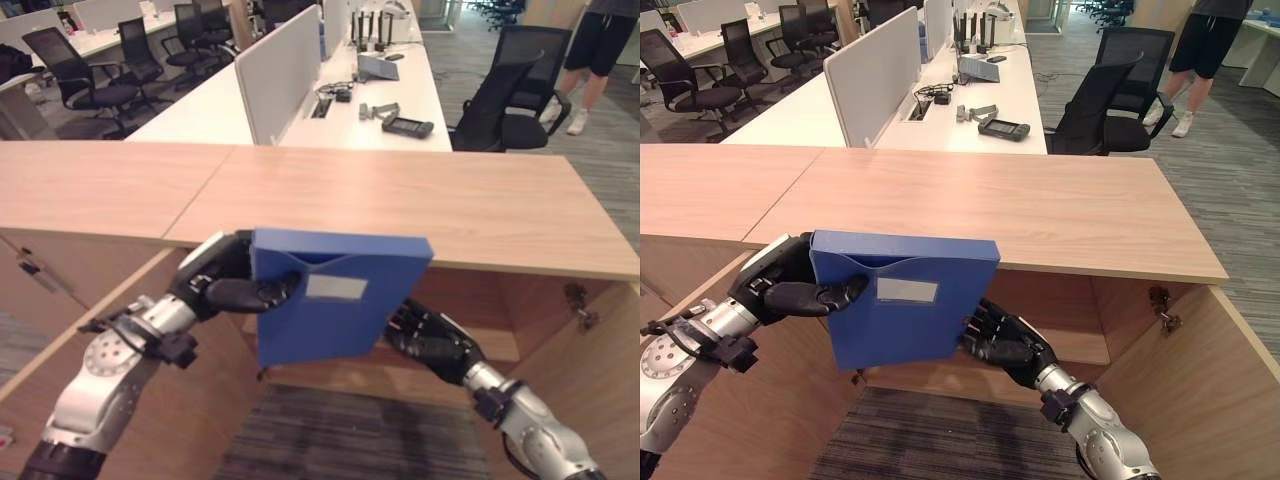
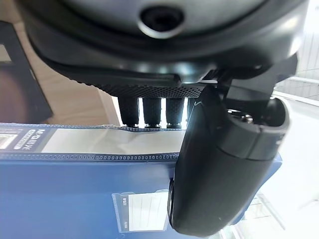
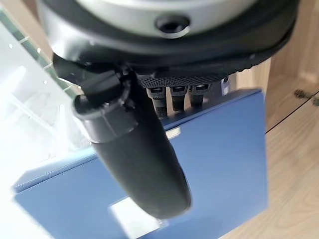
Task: Put the empty folder in the office cabinet
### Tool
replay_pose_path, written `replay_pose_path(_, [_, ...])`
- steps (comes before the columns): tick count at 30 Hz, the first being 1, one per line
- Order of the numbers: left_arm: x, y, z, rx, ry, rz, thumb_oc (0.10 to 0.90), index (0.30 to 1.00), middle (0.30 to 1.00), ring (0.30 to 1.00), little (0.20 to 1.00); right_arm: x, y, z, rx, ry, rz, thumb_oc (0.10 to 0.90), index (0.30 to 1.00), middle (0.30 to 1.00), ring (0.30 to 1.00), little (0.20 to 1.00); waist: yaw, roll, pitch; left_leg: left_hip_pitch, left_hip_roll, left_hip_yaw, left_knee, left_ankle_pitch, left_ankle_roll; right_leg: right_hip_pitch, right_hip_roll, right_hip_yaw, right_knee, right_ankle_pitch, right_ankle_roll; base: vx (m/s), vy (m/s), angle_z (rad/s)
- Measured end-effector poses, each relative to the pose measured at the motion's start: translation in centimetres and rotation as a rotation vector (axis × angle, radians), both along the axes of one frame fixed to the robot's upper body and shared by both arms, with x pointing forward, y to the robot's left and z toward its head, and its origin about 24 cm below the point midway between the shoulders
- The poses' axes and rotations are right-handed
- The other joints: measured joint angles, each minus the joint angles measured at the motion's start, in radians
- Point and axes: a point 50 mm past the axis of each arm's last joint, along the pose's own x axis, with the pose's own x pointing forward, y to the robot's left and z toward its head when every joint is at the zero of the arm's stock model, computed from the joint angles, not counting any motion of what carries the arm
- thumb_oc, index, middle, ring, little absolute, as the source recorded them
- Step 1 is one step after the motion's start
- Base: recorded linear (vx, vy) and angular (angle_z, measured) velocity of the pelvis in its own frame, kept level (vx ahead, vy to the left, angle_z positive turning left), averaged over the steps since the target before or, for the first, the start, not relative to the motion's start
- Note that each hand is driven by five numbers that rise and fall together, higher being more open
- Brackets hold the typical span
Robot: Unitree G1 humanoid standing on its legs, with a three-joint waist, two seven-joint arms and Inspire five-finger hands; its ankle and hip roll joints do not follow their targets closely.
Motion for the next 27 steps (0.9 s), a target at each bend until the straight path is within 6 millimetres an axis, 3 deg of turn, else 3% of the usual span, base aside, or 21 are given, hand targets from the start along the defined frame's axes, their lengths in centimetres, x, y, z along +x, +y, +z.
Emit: replay_pose_path(27, [0.0, 0.5, 0.5, 0.003, -0.018, 0.004, 0.400, 0.300, 0.300, 0.300, 0.300, 0.5, 0.9, 0.9, 0.020, -0.040, 0.021, 0.800, 0.900, 0.900, 0.900, 0.900, 0.000, -0.007, -0.002, 0.000, 0.000, -0.001, 0.000, 0.000, 0.000, 0.000, 0.000, 0.000, 0.000, 0.000, 0.000, 0.00, 0.000, 0.00])
